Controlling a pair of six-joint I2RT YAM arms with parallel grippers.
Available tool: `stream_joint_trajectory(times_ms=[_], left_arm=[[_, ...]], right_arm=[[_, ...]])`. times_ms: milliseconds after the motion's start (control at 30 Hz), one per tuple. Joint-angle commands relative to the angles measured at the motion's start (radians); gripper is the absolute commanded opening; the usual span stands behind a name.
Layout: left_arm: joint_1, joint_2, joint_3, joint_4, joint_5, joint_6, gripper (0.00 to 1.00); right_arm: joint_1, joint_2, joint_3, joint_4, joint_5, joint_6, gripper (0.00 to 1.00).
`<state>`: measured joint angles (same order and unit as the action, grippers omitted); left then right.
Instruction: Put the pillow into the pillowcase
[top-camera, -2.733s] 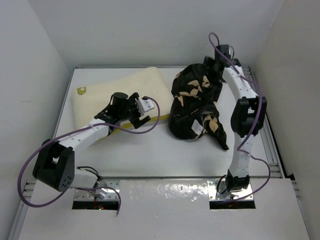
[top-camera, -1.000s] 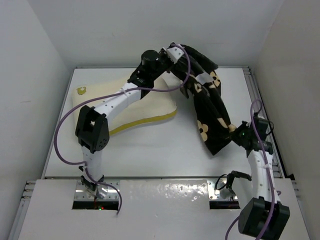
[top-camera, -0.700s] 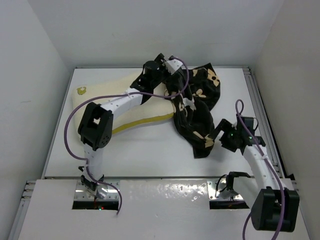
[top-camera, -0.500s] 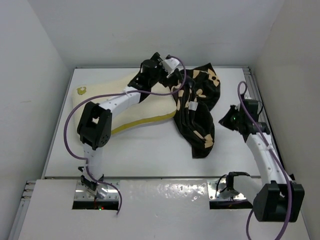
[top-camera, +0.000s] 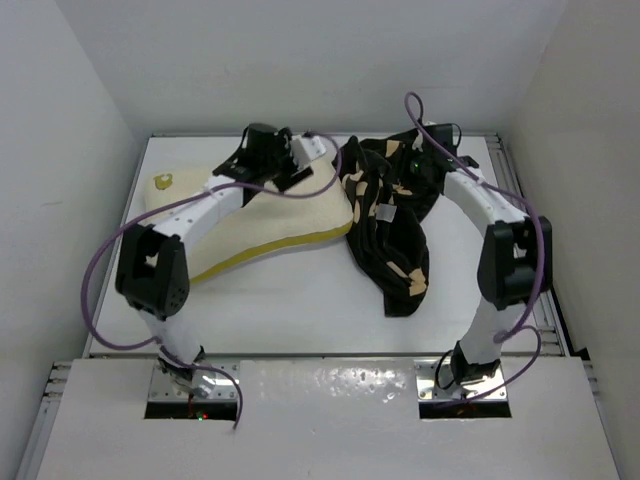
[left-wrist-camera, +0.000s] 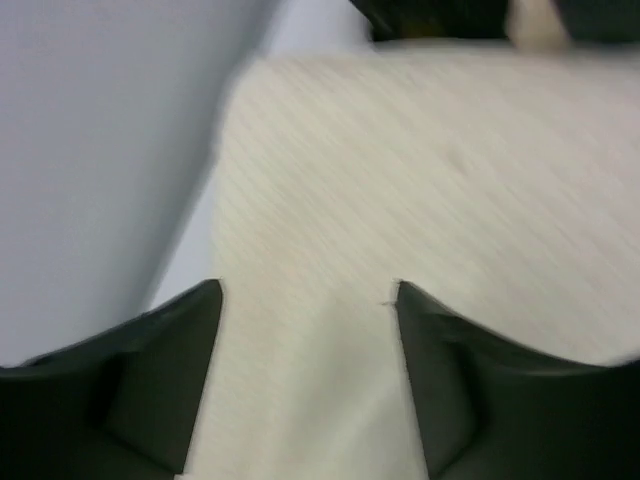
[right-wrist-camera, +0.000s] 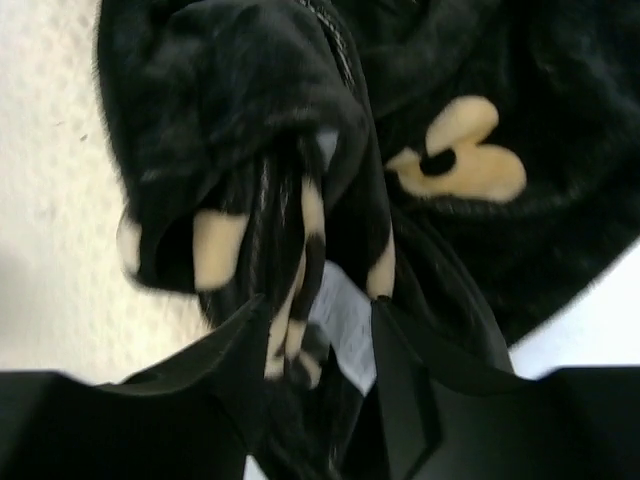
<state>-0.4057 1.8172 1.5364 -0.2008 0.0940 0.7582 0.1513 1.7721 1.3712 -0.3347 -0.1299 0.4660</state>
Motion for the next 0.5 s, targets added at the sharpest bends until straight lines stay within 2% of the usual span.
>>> stream_joint_trajectory(times_ms=[0, 33, 100, 167, 267, 300, 367, 400, 467], left_arm=[[0.021, -0.148, -0.217, -0.166, 0.157, 0.265, 0.74], [0.051, -0.204, -0.340, -0.149, 0.180, 0.330, 0.81], [0.080, -0.246, -0.448, -0.112, 0.205, 0.380, 0.99], [0.116, -0.262, -0.554, -0.052, 0.185, 0.417, 1.00], [0.137, -0.227, -0.582, -0.068, 0.150, 0.467, 1.00], [0.136, -0.219, -0.600, -0.068, 0.138, 0.483, 1.00], [0.130, -0.213, -0.634, -0.022, 0.121, 0.521, 1.00], [0.122, -0.213, -0.675, 0.010, 0.104, 0.535, 1.00], [0.116, -0.207, -0.705, 0.024, 0.095, 0.575, 0.99]], right_arm=[[0.033, 0.107, 0.109, 0.046, -0.060, 0.019, 0.46], [0.045, 0.127, 0.117, 0.052, -0.059, 0.013, 0.51], [0.074, 0.164, 0.132, 0.062, -0.051, 0.011, 0.53], [0.090, 0.214, 0.135, 0.072, -0.039, 0.029, 0.57], [0.099, 0.274, 0.143, 0.082, -0.036, 0.071, 0.61], [0.105, 0.288, 0.143, 0.089, -0.034, 0.086, 0.58], [0.114, 0.322, 0.144, 0.098, -0.034, 0.097, 0.41], [0.122, 0.331, 0.147, 0.103, -0.034, 0.111, 0.20], [0.125, 0.336, 0.146, 0.108, -0.033, 0.141, 0.02]])
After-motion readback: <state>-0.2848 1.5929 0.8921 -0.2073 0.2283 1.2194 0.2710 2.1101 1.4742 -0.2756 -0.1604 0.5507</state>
